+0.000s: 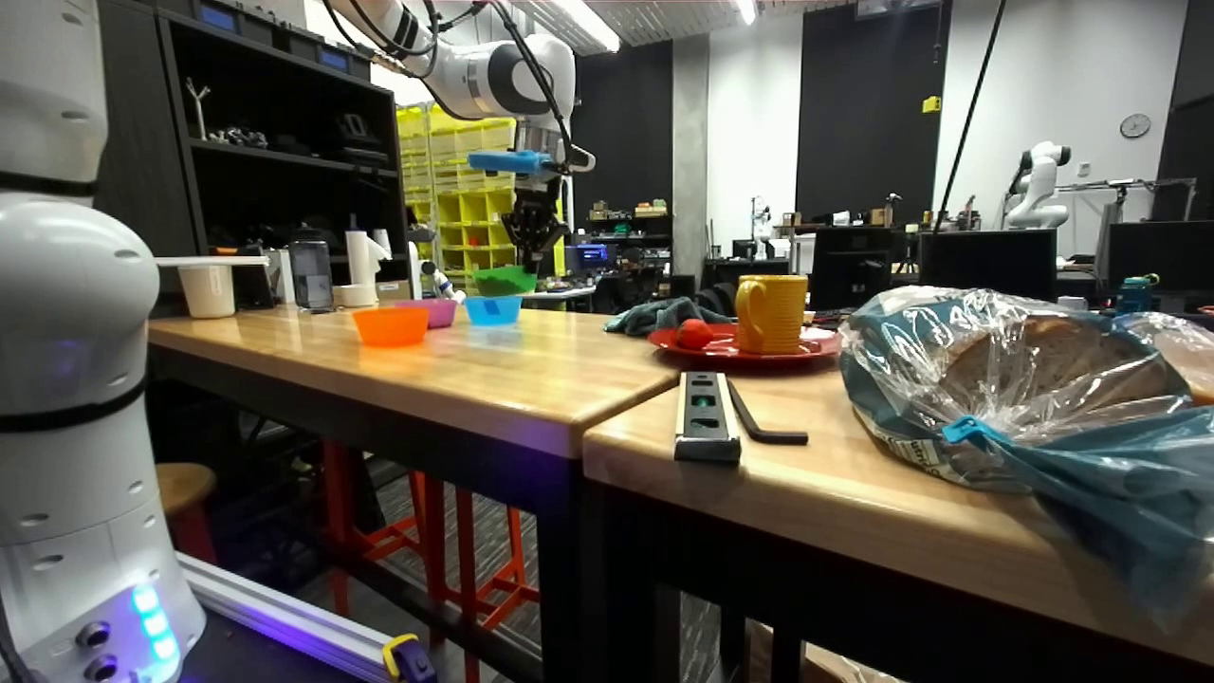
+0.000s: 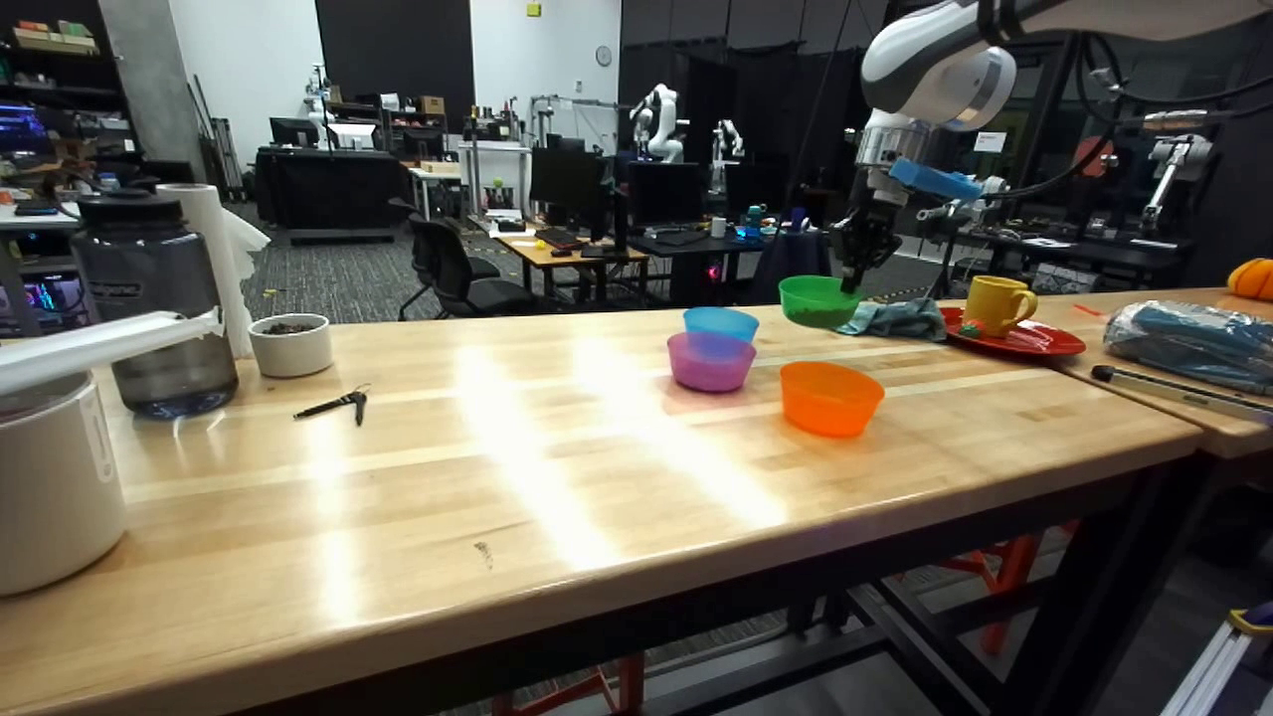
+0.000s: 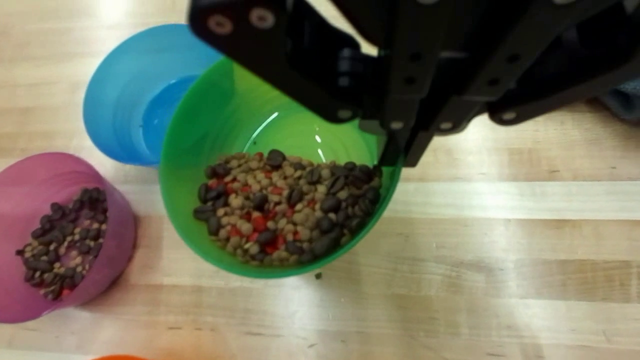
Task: Pour some of the contents of the green bowl into the purple bowl
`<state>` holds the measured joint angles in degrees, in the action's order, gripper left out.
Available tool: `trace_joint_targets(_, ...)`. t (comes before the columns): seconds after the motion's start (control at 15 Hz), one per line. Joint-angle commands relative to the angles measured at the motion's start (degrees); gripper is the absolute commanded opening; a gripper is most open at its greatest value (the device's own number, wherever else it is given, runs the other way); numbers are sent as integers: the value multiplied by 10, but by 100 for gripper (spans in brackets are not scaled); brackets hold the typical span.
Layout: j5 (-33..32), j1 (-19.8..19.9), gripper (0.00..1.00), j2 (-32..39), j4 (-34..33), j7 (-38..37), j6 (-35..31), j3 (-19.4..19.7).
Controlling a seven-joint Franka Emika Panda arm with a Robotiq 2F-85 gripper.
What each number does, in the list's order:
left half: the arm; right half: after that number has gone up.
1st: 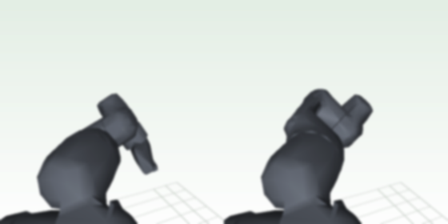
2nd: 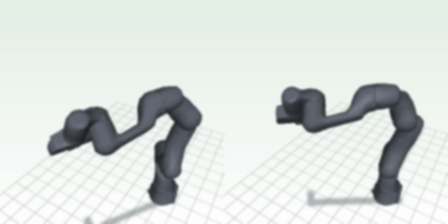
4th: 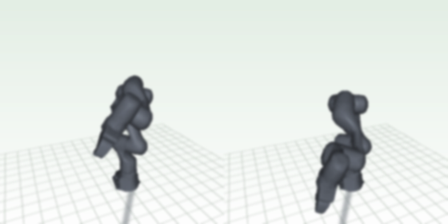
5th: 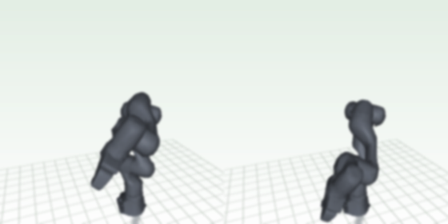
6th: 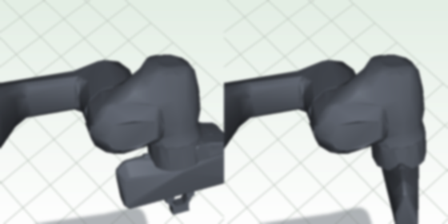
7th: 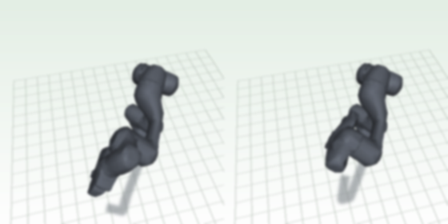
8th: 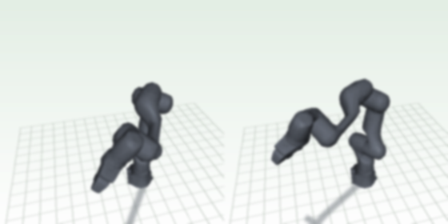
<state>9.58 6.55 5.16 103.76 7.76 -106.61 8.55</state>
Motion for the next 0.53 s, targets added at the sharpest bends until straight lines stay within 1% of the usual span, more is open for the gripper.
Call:
trace_joint_targets(0.0,17,11,1,20,-18,-41,-17,-2)
trace_joint_targets(0.33,26,20,1,37,-22,-86,-71,0)
trace_joint_targets(0.47,23,24,1,43,-23,-104,-74,2)
